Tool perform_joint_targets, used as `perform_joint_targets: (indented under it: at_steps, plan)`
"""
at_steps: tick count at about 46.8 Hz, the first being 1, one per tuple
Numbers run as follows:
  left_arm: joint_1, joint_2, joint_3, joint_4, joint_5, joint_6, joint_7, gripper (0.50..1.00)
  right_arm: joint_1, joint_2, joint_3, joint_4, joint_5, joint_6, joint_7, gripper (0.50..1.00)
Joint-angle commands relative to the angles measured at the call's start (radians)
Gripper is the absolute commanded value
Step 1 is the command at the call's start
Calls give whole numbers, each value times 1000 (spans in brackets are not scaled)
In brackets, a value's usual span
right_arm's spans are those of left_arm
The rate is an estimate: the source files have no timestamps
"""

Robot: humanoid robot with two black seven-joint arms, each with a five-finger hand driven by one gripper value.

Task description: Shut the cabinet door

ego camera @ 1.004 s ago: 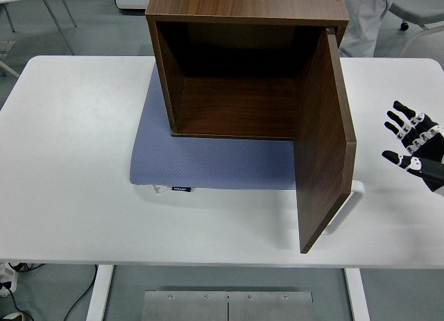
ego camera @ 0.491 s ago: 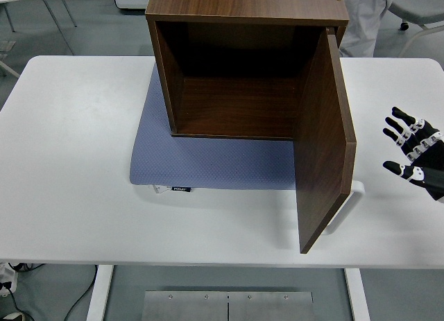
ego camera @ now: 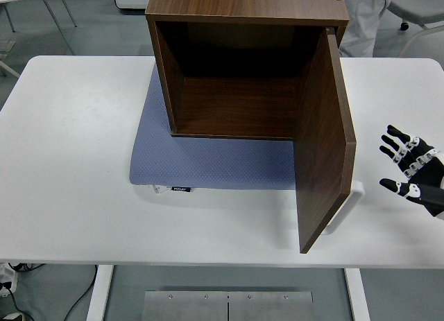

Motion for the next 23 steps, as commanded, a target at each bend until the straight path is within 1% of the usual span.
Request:
perform_joint_targets:
  at_steps: [1,6,11,23]
  plan:
    - [0,0,0,0,0,0,0,1000,-12,1,0,10,-12,0,0,1000]
    - [0,0,0,0,0,0,0,1000,-21,2,0,19,-42,1,0,1000]
    - [0,0,0,0,0,0,0,1000,-56,4,-2,53,-85,0,0,1000]
    - [0,0,0,0,0,0,0,1000,-84,12,-9,77,-160,-1,0,1000]
